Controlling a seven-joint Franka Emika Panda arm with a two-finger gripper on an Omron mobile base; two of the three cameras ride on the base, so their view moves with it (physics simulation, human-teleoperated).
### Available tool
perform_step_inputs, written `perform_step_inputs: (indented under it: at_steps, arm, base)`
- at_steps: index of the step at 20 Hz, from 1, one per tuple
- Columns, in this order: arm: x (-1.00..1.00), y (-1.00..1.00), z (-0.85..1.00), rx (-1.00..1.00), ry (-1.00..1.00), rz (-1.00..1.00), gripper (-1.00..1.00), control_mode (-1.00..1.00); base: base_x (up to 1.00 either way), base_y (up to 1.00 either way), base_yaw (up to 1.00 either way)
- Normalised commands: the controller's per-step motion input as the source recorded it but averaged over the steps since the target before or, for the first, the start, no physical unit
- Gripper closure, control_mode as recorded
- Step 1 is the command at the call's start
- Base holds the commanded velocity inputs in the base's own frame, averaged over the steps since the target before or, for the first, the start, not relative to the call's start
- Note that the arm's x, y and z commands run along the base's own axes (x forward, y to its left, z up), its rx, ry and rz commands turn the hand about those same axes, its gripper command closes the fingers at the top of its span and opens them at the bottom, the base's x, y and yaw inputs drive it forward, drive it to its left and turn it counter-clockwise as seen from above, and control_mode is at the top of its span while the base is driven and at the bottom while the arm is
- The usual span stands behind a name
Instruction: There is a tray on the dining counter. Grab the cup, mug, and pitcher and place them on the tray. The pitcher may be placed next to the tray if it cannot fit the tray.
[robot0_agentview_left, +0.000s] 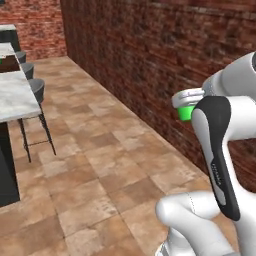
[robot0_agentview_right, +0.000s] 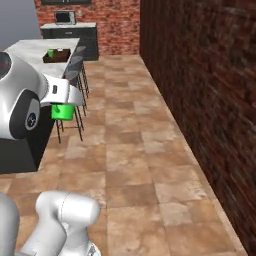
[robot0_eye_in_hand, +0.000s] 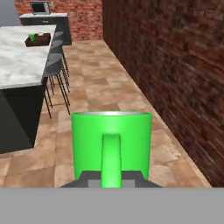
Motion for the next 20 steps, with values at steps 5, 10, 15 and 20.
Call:
perform_step_inputs:
  at_steps: [5,10,15,20]
  arm:
    - [0.0,0.0,0.0,0.0,0.0,0.0,1.0,1.0]
    - [0.0,0.0,0.0,0.0,0.0,0.0,1.0,1.0]
    - [0.0,0.0,0.0,0.0,0.0,0.0,1.0,1.0]
    - [0.0,0.0,0.0,0.0,0.0,0.0,1.0,1.0]
  base:
    - [1.0,-0.14,0.46]
    - [1.0,0.0,0.27]
    - [1.0,0.04,0.1]
    - [1.0,-0.37,0.16]
